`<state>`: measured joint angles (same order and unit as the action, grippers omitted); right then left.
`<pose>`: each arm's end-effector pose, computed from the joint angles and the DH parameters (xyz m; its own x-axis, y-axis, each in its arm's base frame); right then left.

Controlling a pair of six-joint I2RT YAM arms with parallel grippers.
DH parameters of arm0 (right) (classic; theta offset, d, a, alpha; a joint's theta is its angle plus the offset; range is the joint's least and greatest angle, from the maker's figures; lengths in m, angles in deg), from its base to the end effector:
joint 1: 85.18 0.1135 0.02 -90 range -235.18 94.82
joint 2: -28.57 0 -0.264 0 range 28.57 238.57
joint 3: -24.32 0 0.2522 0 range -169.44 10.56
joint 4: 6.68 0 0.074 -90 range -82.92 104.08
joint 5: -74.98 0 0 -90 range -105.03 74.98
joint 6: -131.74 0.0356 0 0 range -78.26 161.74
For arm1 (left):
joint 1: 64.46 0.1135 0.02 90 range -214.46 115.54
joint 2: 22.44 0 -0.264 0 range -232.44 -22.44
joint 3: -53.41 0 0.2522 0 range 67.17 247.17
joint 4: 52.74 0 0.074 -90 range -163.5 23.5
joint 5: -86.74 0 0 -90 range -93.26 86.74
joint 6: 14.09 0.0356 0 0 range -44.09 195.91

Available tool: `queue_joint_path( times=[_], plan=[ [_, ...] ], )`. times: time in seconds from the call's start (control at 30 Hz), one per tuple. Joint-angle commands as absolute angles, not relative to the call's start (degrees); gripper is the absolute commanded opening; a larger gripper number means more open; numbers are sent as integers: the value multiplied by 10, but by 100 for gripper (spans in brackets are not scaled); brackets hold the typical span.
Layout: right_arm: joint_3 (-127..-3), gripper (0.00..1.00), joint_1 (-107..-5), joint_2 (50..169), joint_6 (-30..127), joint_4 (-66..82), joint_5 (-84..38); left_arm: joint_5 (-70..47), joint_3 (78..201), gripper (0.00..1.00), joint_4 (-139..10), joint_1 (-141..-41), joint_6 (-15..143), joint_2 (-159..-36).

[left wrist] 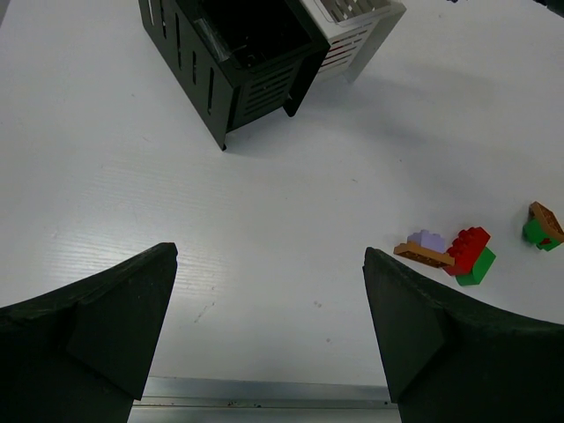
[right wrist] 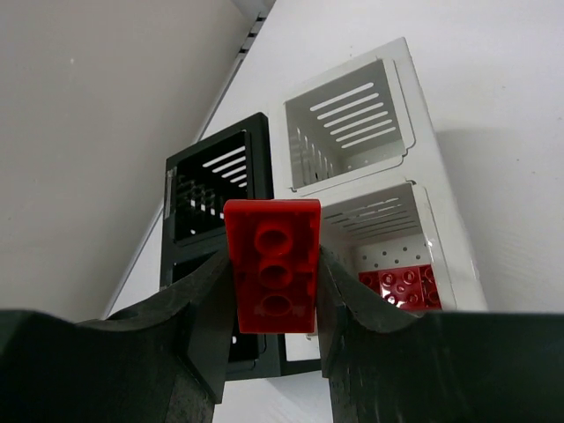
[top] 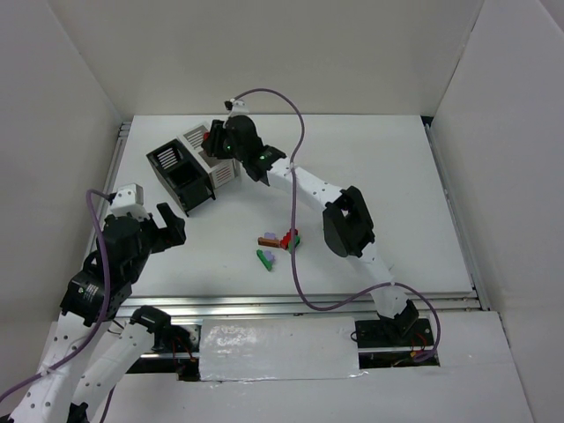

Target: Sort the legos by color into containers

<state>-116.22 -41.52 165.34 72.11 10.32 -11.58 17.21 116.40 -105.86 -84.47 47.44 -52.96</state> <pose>0.4143 0.3924 0.2858 -0.4699 0.2492 -0.8468 -0.4744 0.7377 0.4803 0.1037 -0.0245 0.3451 -0.2975 -0.3669 -0.8814 -0.1465 0.9298 -0.3377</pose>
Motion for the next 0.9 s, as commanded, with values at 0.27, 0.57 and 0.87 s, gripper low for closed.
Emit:
queue_joint_path(
  times=[0.27,0.57,0.87],
  plan=[
    [-1219,63,-413,1673,679,109,-67,160,1163,100,-1032,-848,487,-521],
    [-1222,73,-412,1653,664,121,-67,160,1163,99,-1032,-848,487,-529],
    [-889,98,-397,1346,784,244,133,163,1162,100,-1032,-848,487,-525]
  ],
)
